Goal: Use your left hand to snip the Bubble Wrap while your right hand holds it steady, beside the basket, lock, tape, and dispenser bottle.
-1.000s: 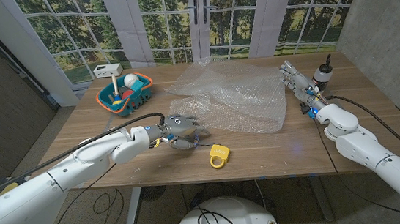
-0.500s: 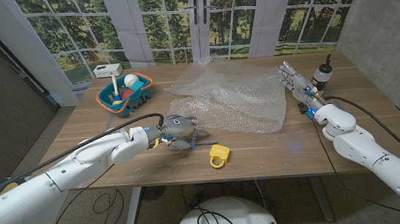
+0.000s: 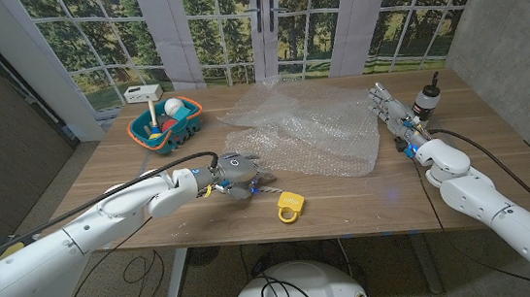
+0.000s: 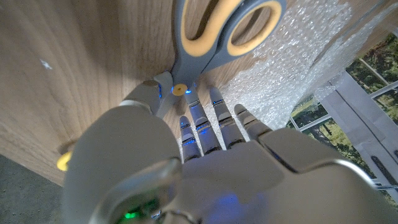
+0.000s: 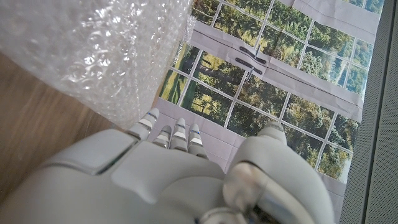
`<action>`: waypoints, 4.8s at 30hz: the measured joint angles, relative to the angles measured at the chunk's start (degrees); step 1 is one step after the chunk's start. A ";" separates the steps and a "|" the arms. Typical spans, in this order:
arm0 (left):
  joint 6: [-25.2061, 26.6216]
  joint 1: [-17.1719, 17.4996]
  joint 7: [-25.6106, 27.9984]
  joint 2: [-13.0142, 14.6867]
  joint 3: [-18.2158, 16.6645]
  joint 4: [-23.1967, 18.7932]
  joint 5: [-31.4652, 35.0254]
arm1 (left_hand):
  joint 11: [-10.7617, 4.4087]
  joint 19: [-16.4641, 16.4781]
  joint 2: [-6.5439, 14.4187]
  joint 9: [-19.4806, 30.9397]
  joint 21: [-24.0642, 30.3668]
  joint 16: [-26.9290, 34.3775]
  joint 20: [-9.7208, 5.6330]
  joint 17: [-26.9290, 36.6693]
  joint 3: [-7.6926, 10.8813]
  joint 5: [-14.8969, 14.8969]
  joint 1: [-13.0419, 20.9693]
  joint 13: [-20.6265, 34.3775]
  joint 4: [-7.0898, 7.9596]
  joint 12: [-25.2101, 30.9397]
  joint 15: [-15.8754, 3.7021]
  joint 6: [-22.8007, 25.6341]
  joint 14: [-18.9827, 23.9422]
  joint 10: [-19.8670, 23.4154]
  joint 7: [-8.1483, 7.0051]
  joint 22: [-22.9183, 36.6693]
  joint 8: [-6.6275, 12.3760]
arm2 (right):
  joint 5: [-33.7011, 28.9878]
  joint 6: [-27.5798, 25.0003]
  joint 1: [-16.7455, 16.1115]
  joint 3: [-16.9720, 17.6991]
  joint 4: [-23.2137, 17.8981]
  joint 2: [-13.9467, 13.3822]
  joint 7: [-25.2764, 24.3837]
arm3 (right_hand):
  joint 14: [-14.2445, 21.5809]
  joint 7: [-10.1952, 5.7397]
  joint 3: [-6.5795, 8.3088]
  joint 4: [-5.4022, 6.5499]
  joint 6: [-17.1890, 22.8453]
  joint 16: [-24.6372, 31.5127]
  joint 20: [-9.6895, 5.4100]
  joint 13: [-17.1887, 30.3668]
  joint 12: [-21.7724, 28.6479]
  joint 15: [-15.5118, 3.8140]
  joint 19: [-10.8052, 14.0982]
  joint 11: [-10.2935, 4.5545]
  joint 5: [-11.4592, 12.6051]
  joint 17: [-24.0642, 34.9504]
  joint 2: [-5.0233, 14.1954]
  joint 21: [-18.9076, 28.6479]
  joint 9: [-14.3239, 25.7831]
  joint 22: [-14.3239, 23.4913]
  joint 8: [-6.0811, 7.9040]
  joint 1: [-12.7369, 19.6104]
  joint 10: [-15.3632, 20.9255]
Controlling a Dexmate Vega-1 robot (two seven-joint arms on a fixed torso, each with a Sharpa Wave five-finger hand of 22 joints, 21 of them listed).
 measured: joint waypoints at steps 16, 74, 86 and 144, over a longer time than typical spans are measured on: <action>1.30 2.17 4.24 0.77 -2.11 -1.09 -1.59 | 1.93 0.94 1.41 -0.01 0.00 0.49 -0.33 1.45 0.93 2.51 2.53 1.91 0.06 1.39 -0.14 0.60 1.70 -1.93 -0.17 0.27 0.00 | 0.30 0.41 -0.87 0.61 -1.14 -0.30 -0.11 | 0.00 0.00 0.00 0.00 0.00 0.00 0.00 0.00 0.00 0.00 0.00 0.00 0.00 0.00 0.23 0.00 0.00 0.00 0.00 -0.23 0.00; 3.37 3.95 13.33 -2.11 -7.37 -2.36 -11.62 | 2.36 5.53 -0.56 0.01 1.33 2.94 4.10 4.21 4.23 7.92 4.63 1.95 -0.54 1.39 -1.19 1.02 16.41 -1.49 2.90 0.54 0.02 | 0.60 1.59 -1.45 1.62 -1.89 -0.73 0.05 | 0.32 0.00 0.47 -0.01 0.00 0.00 0.00 -0.01 0.00 -0.31 0.00 0.22 0.00 0.00 0.23 0.00 0.00 0.00 0.00 -0.23 0.20; 3.81 4.52 15.14 -2.49 -7.41 -2.10 -11.63 | 2.76 7.49 -2.38 0.01 2.10 5.10 3.98 3.60 3.53 8.21 6.44 4.04 -0.23 5.37 -4.07 2.25 27.93 -1.08 2.90 0.81 0.02 | 0.61 1.69 -2.06 2.02 -2.50 -0.98 -0.40 | 0.31 0.00 0.46 -0.01 0.00 0.00 0.00 -0.01 0.00 -0.31 0.00 0.22 0.00 0.00 0.23 0.00 0.00 0.00 0.00 -0.23 0.20; 5.08 8.82 26.55 -7.40 -10.11 -0.09 -21.85 | -0.85 45.78 0.95 7.76 19.97 -2.40 -8.87 -8.80 -16.69 -19.21 20.13 -17.02 1.03 -15.58 -8.36 31.78 39.80 12.14 5.62 2.13 17.71 | 0.62 1.63 -2.46 2.81 -3.42 -1.53 -0.94 | 0.31 -0.31 0.69 -0.24 0.31 0.00 0.20 -0.01 0.00 -0.31 -0.20 -0.20 0.00 0.00 0.23 0.00 0.00 0.00 0.00 -0.23 0.62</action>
